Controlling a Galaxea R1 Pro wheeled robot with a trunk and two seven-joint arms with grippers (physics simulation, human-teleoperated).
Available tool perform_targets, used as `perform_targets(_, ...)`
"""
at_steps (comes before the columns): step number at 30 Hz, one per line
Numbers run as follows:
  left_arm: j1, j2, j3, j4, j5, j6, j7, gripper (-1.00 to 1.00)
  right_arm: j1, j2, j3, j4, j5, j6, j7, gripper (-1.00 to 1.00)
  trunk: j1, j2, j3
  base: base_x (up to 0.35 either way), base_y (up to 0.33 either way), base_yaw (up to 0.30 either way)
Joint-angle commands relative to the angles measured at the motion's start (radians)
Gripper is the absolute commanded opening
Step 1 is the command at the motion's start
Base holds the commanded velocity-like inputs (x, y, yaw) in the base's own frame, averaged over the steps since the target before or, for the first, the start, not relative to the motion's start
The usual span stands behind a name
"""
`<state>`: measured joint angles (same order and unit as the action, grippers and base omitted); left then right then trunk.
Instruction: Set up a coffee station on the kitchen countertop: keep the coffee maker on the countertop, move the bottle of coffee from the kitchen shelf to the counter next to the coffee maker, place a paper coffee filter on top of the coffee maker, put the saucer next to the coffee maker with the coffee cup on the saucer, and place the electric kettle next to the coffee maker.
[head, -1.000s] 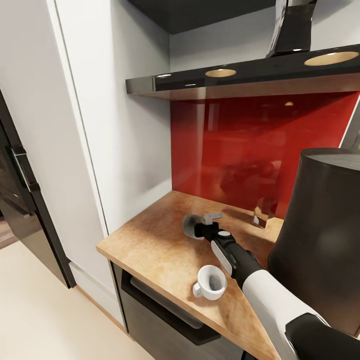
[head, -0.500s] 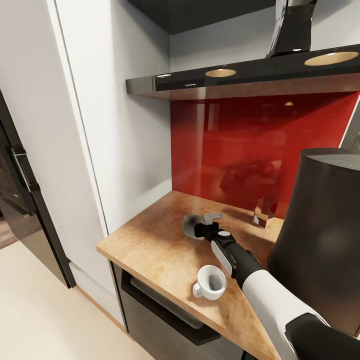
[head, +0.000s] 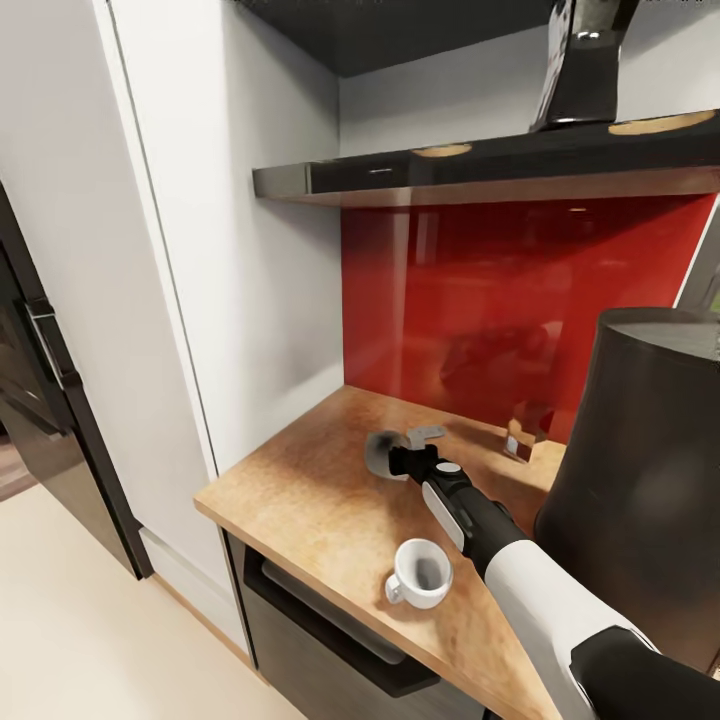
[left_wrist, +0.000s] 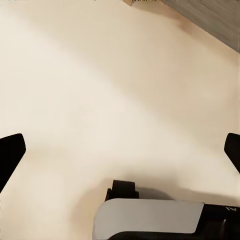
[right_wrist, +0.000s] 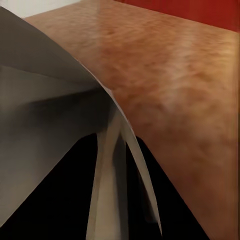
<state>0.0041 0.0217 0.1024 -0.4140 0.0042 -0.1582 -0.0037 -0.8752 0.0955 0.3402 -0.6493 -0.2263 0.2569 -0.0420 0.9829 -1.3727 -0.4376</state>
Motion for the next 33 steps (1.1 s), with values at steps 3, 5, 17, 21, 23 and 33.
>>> perform_targets(3, 0.0, 0.0, 0.002, -0.001, 0.0, -0.001, 0.0, 1.0, -0.001, 0.0, 0.003, -0.001, -0.01, 0.004, -0.004, -1.0, -0.012, 0.021, 0.009, 0.0, 0.0, 0.0)
perform_targets(5, 0.0, 0.0, 0.002, -0.001, 0.0, -0.001, 0.0, 1.0, -0.001, 0.0, 0.003, -0.001, -0.01, 0.004, -0.004, -1.0, -0.019, 0.035, 0.015, 0.0, 0.0, 0.0)
perform_targets(17, 0.0, 0.0, 0.002, -0.002, 0.0, -0.001, 0.0, 1.0, -0.001, 0.0, 0.003, -0.002, -0.01, 0.004, -0.004, -1.0, -0.065, 0.119, 0.052, 0.0, 0.0, 0.0)
perform_targets(21, 0.0, 0.0, 0.002, -0.002, 0.0, -0.001, 0.0, 1.0, -0.001, 0.0, 0.003, -0.003, -0.01, 0.004, -0.004, -1.0, -0.081, 0.147, 0.065, 0.0, 0.0, 0.0)
perform_targets(23, 0.0, 0.0, 0.002, -0.002, 0.0, -0.001, 0.0, 1.0, -0.001, 0.0, 0.003, -0.003, -0.01, 0.004, -0.004, -1.0, -0.088, 0.161, 0.071, 0.0, 0.0, 0.0)
perform_targets(33, 0.0, 0.0, 0.002, -0.001, 0.0, -0.001, 0.0, 1.0, -0.001, 0.0, 0.003, -0.003, -0.01, 0.005, -0.004, -1.0, -0.127, 0.231, 0.103, 0.0, 0.0, 0.0)
